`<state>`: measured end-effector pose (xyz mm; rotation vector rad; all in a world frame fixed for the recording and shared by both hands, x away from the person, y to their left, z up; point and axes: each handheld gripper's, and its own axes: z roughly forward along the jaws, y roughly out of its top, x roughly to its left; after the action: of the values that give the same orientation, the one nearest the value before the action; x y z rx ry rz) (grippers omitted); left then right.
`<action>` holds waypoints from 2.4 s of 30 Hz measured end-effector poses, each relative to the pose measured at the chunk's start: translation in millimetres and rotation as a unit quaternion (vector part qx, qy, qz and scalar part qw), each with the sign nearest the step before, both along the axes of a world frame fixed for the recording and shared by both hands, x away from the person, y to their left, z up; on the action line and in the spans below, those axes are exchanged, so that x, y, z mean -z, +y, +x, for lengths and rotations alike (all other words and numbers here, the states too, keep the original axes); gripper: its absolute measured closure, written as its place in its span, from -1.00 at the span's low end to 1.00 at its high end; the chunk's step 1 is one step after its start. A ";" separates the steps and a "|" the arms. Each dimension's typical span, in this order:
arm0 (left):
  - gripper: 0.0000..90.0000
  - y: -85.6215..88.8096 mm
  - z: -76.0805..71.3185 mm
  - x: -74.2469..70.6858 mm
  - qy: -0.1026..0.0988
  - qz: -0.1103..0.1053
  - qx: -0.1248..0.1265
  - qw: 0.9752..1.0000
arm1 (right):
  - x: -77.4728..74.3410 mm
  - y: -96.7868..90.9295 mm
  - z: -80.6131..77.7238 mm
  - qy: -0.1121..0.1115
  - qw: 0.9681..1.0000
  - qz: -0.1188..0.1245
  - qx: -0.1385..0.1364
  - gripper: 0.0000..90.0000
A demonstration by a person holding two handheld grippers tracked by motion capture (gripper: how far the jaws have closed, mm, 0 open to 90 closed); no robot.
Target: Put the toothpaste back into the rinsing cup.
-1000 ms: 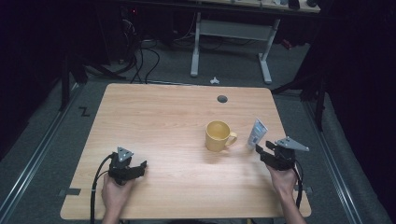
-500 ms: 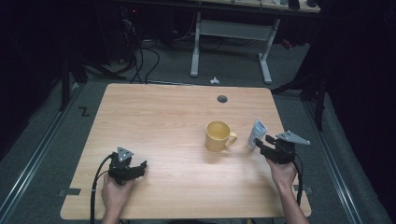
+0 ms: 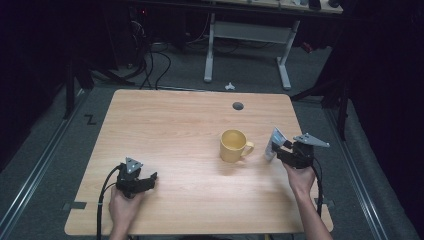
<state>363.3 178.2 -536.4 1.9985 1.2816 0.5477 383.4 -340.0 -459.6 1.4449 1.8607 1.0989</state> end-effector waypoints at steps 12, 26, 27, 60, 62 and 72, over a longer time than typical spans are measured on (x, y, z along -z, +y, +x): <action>-0.45 -0.1 0.1 0.0 0.000 0.000 0.000 1.000 | 1.5 -0.9 10.9 0.005 1.000 0.014 0.005 0.17; -0.45 -0.1 0.1 0.0 0.000 0.000 0.000 1.000 | 11.4 7.1 19.3 0.011 1.000 -0.006 0.003 0.32; -0.45 -0.1 0.1 0.0 0.000 0.000 0.000 1.000 | 11.6 7.1 19.5 0.011 1.000 -0.005 0.005 0.33; -0.45 -0.1 0.1 0.0 0.000 0.000 0.000 1.000 | 8.1 1.3 17.6 0.013 1.000 0.002 -0.018 0.50; -0.45 -0.1 0.1 0.0 0.000 0.000 0.000 1.000 | 8.0 1.2 17.6 0.012 1.000 0.001 -0.020 0.50; -0.45 -0.1 0.1 0.0 0.000 0.000 0.000 1.000 | 3.8 -1.4 14.6 0.012 1.000 0.002 -0.024 0.50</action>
<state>363.4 178.1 -536.5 1.9977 1.2818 0.5476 398.1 -341.5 -463.4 1.4299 1.9192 1.1132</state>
